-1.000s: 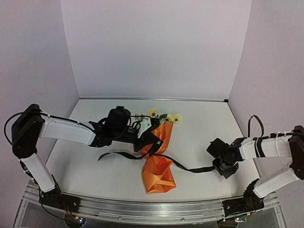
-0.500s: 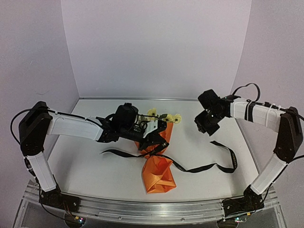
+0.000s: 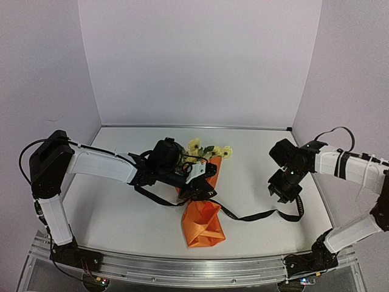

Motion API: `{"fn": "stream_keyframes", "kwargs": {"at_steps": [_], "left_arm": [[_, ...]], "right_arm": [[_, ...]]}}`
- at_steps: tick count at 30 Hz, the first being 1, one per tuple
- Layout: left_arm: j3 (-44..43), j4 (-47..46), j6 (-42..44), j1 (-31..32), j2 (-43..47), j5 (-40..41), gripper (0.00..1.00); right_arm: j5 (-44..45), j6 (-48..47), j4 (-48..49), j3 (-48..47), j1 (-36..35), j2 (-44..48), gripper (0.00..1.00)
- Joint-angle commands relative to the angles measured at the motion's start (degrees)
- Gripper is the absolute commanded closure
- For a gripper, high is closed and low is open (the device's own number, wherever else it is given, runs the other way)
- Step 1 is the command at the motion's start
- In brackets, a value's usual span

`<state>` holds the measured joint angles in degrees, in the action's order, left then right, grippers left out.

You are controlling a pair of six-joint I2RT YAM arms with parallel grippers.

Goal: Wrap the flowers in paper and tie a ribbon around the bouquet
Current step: Cross the half-tied ribbon over the folded bouquet.

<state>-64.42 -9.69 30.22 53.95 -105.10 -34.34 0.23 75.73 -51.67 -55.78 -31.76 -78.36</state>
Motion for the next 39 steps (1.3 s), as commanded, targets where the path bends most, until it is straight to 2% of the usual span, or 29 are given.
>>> {"fn": "stream_keyframes", "kwargs": {"at_steps": [1,6,14,19,27,29,33,37,39], "left_arm": [[-1.12,-2.43,0.11,-0.08,0.72,-0.07,1.0],[-1.8,-1.71,0.04,-0.08,0.53,0.46,1.0],[-1.34,-0.87,0.73,-0.14,1.23,1.98,1.0],[-1.38,0.09,1.34,-0.1,1.58,1.89,1.0],[-1.79,0.19,1.47,-0.16,1.3,1.73,1.0],[-1.89,0.1,1.57,-0.16,1.26,1.64,1.0],[-2.69,0.57,2.16,-0.15,0.57,1.07,1.0],[-4.61,1.2,3.14,-0.09,-0.48,0.97,1.0],[-5.21,1.11,3.8,-0.11,-0.77,0.5,1.0]], "right_arm": [[5.22,5.91,-1.5,6.1,-3.38,5.27,0.61],[6.11,9.98,4.58,11.76,-4.14,5.06,0.57],[7.82,12.46,15.01,14.77,-3.61,0.49,0.52],[7.68,14.49,16.19,16.45,-3.45,-1.5,0.52],[11.04,12.77,19.07,19.33,-2.51,-2.52,0.6],[10.32,11.18,21.75,18.99,-1.65,-3.99,0.64],[6.8,6.77,24.28,15.41,0.37,-7.37,0.97],[0.66,-0.24,24.11,7.12,1.84,-9.98,1.0],[-3.04,-4.58,20.54,-0.57,2.16,-11.01,1.0]]}}
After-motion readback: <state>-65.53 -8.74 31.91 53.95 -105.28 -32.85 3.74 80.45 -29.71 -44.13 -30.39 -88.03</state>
